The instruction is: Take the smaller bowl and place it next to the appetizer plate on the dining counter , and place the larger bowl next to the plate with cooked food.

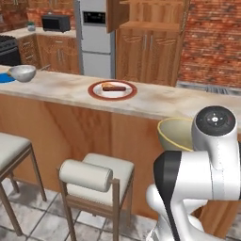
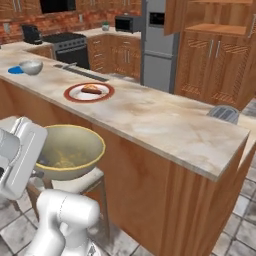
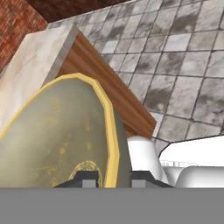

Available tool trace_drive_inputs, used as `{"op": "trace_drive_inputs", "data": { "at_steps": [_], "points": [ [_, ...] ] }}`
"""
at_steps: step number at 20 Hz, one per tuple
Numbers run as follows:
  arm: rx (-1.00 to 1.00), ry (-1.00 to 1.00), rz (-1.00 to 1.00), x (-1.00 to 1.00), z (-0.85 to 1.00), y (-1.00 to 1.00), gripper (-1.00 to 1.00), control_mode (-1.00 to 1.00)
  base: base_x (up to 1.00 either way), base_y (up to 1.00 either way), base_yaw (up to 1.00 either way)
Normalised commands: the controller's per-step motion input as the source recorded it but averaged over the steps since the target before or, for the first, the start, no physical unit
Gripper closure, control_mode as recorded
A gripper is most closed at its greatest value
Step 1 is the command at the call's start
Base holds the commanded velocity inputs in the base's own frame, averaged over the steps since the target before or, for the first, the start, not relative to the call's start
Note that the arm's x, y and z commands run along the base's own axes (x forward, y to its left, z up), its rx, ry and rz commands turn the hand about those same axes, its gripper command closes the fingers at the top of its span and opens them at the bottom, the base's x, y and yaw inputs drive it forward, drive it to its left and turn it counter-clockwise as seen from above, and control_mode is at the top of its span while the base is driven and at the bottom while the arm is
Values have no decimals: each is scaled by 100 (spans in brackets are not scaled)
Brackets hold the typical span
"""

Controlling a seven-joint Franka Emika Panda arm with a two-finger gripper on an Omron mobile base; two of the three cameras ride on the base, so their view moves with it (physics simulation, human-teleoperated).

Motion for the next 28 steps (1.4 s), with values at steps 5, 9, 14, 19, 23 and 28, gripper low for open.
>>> {"op": "trace_drive_inputs", "data": {
  "at_steps": [5, 9, 14, 19, 23, 28],
  "points": [
    [0, 0, 0, 0, 0, 0, 100, 100, 42, 39, -19],
    [0, 0, 0, 0, 0, 0, 100, 100, 39, 26, -21],
    [0, 0, 0, 0, 0, 0, 100, 100, 63, 4, -9],
    [0, -18, -3, 0, 23, 0, 100, -100, 21, 0, -5],
    [-4, -56, -9, -23, 75, 7, 100, -100, 0, 0, 0],
    [-2, -38, -12, -7, 72, 4, 100, -100, 0, 0, 0]
  ]
}}
